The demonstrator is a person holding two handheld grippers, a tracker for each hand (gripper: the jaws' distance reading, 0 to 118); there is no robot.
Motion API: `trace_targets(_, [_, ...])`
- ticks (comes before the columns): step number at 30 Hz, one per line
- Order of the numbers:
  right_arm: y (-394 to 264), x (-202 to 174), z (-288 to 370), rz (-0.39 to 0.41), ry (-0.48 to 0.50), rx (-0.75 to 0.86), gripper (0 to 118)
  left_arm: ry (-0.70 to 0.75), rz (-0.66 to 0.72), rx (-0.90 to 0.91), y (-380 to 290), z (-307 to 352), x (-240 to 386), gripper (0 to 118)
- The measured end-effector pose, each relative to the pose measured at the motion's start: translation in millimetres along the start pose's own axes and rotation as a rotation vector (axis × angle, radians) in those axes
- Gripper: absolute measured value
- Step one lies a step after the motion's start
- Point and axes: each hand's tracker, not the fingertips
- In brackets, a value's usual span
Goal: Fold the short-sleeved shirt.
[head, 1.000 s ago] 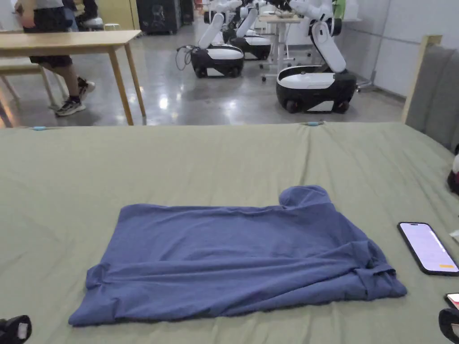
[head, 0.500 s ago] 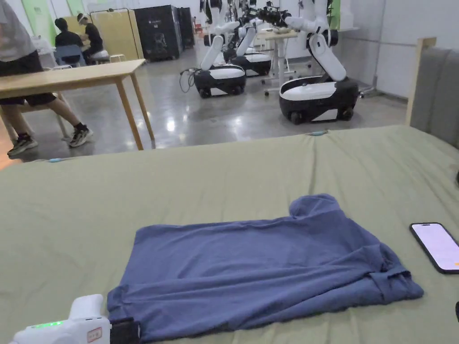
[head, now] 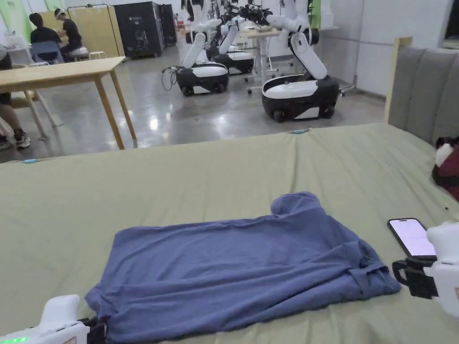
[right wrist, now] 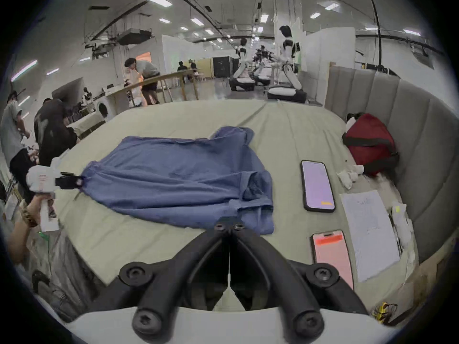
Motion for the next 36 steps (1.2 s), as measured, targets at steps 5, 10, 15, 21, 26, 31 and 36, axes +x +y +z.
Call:
trace_targets(5, [8.4,30.2,-87.4,-0.098,-0.063,-0.115,79,-0.002,-0.030,0.006,3.2,1.3,2.1,3])
trace_targets(10, [3.2,34.5,-124.8,-0.093,-0.016,-0.211,85,-0.010,-0.019,-0.004,3.8,1.2,1.8,3])
trace_targets(15, [-6.5,18.8,-150.4,0.004,-0.079,-0.327,72,-0.012,-0.009,-0.010,2.5,-1.0,0.9,3])
trace_targets(21, [-1.6,-10.0,-143.0,0.114,-0.044,-0.327,16,0.003,0.016,-0.013,-4.6,-3.4,4.0,3])
trace_targets(26, [4.6,8.0,-116.8,-0.019,0.003,-0.279,15,-0.041,0.026,0.056,-4.4,20.7,-5.3,3])
trace_targets(31, [-2.4,13.8,-44.7,-0.004,0.029,-0.192,15,-0.134,0.045,0.127,-4.2,81.5,-21.1,3])
trace_targets(36, [-40.9,-2.3,17.8,0.066,0.053,-0.194,15,-0.150,-0.007,0.149,-33.7,135.2,-16.4,3])
